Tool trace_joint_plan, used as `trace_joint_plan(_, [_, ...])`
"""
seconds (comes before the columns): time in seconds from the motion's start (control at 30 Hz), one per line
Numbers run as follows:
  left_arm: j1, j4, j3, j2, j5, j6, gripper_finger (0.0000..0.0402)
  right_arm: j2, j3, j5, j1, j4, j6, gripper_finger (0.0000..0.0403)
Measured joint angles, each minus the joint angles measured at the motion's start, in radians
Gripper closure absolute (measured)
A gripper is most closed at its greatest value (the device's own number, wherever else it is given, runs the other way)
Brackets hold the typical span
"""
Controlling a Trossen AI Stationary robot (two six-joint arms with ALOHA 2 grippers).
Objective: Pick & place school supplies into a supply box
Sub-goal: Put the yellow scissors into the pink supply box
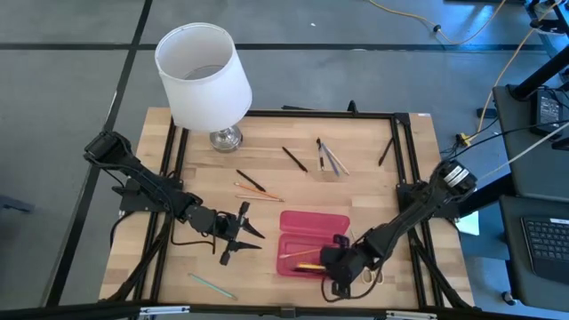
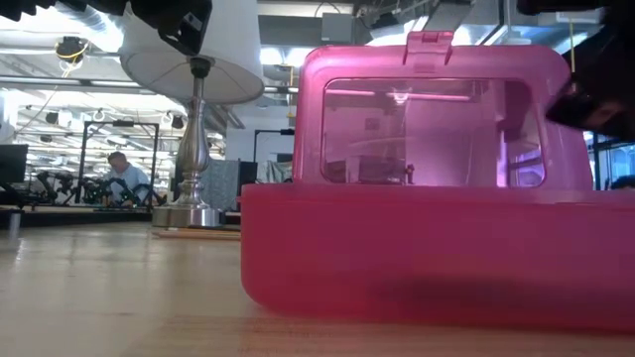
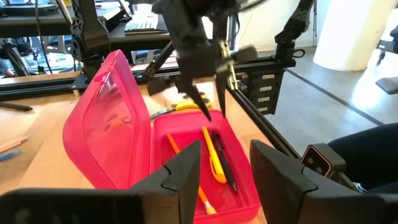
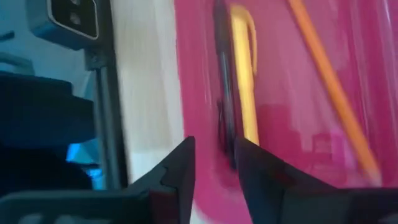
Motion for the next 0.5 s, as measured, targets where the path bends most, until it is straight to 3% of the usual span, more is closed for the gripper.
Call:
trace_joint_plan(0.17, [0.0, 0.0, 0.0, 0.0, 0.0, 0.0, 0.0272, -0.094, 0.0, 0.009, 0.058, -0.137, 0.21, 0.0286])
trace_joint_plan(0.27, [0.0, 0.0, 0.0, 0.0, 0.0, 0.0, 0.0274, -0.128, 0.0, 0.017, 0.102, -0.242, 0.425, 0.0286])
trace_joint_plan(0.5, [0.0, 0.0, 0.0, 0.0, 0.0, 0.001, 0.027, -0.104, 0.0, -0.017, 0.205, -0.413, 0.747, 0.0286])
